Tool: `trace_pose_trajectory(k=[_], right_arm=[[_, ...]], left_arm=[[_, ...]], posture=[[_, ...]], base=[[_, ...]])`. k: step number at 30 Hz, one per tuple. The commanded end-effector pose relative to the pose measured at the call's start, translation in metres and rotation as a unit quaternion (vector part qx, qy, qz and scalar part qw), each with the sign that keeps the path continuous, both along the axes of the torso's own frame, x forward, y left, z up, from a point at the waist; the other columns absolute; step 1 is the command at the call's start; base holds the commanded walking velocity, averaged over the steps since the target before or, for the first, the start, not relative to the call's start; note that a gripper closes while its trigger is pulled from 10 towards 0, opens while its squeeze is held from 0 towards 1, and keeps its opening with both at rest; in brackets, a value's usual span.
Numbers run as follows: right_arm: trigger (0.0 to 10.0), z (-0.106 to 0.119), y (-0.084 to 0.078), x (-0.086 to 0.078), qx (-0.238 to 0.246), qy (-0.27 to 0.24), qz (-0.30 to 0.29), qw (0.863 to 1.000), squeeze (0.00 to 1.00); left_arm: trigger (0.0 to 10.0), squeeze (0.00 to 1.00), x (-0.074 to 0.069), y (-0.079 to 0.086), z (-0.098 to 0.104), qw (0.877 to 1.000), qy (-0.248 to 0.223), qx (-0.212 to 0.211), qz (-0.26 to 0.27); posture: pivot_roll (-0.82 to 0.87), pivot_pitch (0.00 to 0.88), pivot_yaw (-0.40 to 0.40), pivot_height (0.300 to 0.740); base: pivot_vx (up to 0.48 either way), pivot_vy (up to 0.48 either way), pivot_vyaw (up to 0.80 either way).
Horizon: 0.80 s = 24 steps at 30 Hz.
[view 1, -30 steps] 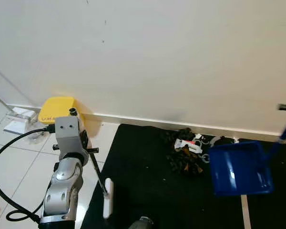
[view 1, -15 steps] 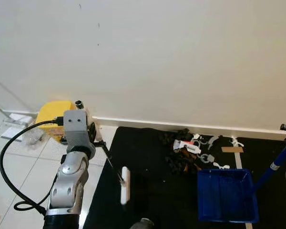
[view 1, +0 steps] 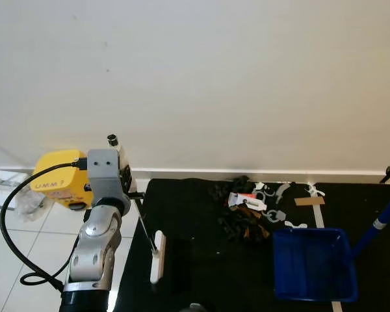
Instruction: Sweep floor
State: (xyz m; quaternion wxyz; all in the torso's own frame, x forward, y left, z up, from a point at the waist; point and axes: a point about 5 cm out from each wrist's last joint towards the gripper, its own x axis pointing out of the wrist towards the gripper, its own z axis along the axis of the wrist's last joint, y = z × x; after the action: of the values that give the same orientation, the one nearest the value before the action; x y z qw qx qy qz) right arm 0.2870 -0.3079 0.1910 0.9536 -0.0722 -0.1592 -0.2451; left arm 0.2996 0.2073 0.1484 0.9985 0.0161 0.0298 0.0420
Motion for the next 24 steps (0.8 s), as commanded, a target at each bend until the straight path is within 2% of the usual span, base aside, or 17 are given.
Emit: trace_pose_trajectory(k=[1,19,24], right_arm=[[10.0,0.004,-0.0011,-0.003,-0.008,-0.011,-0.004,1.0,0.0],[10.0,0.0033,0.0026,0.0006,-0.006,-0.01,0.004,1.0,0.0],[10.0,0.0031,0.0018,0.0,-0.01,-0.006,0.006,1.0,0.0]], left_arm=[[10.0,0.0,0.0,0.0051,0.0074,1.0,-0.02,0.017,0.003],[10.0,0.0,0.0003,0.0066,0.007,1.0,-0.02,0.017,0.008],[10.0,0.0,-0.0006,0.0064,0.0066,1.0,-0.02,0.011,0.004]], posture=[[0.03,0.191,0.119,0.74],[0.04,0.19,0.118,0.74],[0.04,0.19,0.118,0.74]], base=[[0.48,0.0,0.0],[0.466,0.0,0.0],[0.124,0.0,0.0]])
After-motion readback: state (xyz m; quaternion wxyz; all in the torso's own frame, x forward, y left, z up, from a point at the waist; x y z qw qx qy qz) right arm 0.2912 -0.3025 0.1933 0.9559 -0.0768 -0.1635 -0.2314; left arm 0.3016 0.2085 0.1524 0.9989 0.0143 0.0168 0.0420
